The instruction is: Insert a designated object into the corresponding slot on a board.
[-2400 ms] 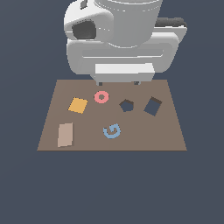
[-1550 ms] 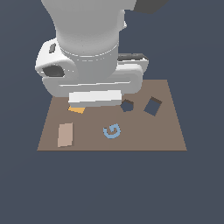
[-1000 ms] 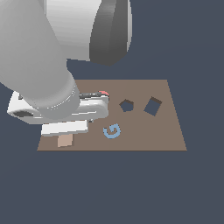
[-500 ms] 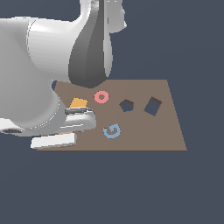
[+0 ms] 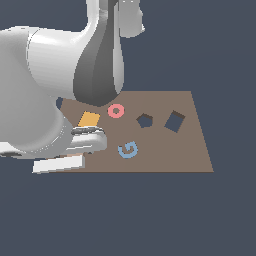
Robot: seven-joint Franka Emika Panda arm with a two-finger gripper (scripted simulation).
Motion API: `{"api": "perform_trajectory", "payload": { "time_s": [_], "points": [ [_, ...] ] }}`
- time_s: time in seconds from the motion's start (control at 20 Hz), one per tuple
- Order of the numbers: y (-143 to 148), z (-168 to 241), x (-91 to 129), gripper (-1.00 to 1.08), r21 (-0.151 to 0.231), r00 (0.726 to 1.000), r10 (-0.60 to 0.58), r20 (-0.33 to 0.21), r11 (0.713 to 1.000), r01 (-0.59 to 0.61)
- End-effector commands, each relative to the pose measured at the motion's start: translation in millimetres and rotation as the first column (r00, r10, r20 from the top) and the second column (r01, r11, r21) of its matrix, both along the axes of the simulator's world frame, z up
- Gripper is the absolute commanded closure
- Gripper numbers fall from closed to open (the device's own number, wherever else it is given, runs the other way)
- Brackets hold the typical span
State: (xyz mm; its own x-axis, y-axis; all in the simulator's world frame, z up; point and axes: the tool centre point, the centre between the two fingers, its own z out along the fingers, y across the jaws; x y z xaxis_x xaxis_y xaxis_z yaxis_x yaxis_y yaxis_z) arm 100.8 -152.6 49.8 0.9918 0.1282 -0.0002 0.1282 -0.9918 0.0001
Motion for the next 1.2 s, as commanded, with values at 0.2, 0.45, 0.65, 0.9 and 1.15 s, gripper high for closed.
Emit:
{"api": "perform_trajectory", "payload": {
  "time_s": [0.2,0.45,0.65,0.9,1.15],
  "points": [
    [0,-14,0,-0.92,0.000,1.000,0.000,0.000,1.000,0.000],
    [0,-20,0,1.08,0.000,1.000,0.001,0.000,1.000,-0.001],
    [0,-20,0,1.08,0.000,1.000,0.001,0.000,1.000,-0.001],
    [0,-20,0,1.08,0.000,1.000,0.001,0.000,1.000,-0.001],
    [0,-15,1,1.08,0.000,1.000,0.001,0.000,1.000,-0.001]
  ]
}}
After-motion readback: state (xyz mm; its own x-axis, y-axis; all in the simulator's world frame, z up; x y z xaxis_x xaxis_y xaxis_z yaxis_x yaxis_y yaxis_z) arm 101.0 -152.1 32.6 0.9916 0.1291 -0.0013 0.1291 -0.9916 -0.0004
